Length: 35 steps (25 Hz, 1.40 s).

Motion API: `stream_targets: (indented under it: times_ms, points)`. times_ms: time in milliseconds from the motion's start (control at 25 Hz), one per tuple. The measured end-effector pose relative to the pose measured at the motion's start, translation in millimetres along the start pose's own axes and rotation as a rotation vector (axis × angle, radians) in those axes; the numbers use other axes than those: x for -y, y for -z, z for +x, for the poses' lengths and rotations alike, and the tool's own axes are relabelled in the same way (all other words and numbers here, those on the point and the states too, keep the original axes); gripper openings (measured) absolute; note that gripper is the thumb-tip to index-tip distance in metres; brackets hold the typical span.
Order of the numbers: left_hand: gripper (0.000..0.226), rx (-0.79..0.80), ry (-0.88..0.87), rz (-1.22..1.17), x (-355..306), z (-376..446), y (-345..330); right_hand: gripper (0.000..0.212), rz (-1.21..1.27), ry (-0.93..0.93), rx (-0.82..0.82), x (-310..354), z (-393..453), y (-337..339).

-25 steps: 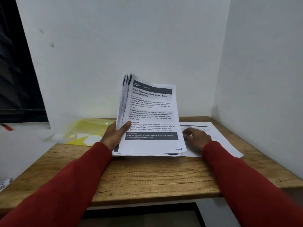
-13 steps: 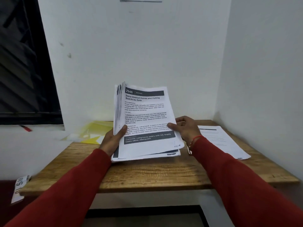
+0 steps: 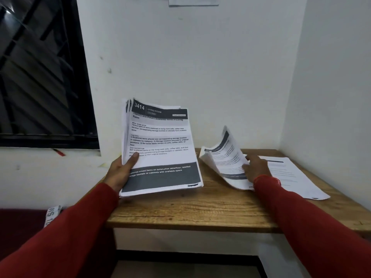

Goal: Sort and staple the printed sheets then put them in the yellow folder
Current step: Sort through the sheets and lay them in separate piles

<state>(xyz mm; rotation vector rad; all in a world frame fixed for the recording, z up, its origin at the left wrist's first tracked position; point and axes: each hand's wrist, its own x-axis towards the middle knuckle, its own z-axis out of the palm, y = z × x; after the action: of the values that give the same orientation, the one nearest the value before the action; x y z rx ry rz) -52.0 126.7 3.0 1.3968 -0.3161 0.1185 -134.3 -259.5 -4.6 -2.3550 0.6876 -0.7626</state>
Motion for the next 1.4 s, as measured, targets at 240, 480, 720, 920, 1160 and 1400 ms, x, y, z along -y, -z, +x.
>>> stream_targets:
  times_ms: [240, 480, 720, 920, 1160, 1400]
  points:
    - [0.014, 0.045, -0.005, -0.043, -5.8, 2.2, -19.7, 0.043, 0.043, 0.055, 0.135, 17.0, -5.4, -25.8]
    - [0.011, 0.107, -0.017, -0.044, -1.3, 14.3, -52.5, 0.041, 0.001, 0.138, 0.050, 7.7, -2.6, -29.3]
    - [0.013, 0.095, 0.028, -0.062, 17.7, 28.1, -69.6, 0.018, 0.835, -0.047, -0.011, 5.6, 4.3, -2.1]
    - [0.014, 0.158, 0.054, -0.058, 32.5, 26.5, -93.0, 0.024, 0.934, 0.005, 0.210, 18.4, -5.6, -23.0]
    - [0.015, 0.147, 0.044, -0.059, 35.5, 27.5, -94.6, 0.027, 0.996, -0.045, 0.191, 14.9, -1.2, -29.1]
    - [0.012, 0.142, 0.030, -0.043, 33.0, 23.4, -97.4, 0.053, 0.916, -0.036, 0.146, 21.9, -7.7, -30.3]
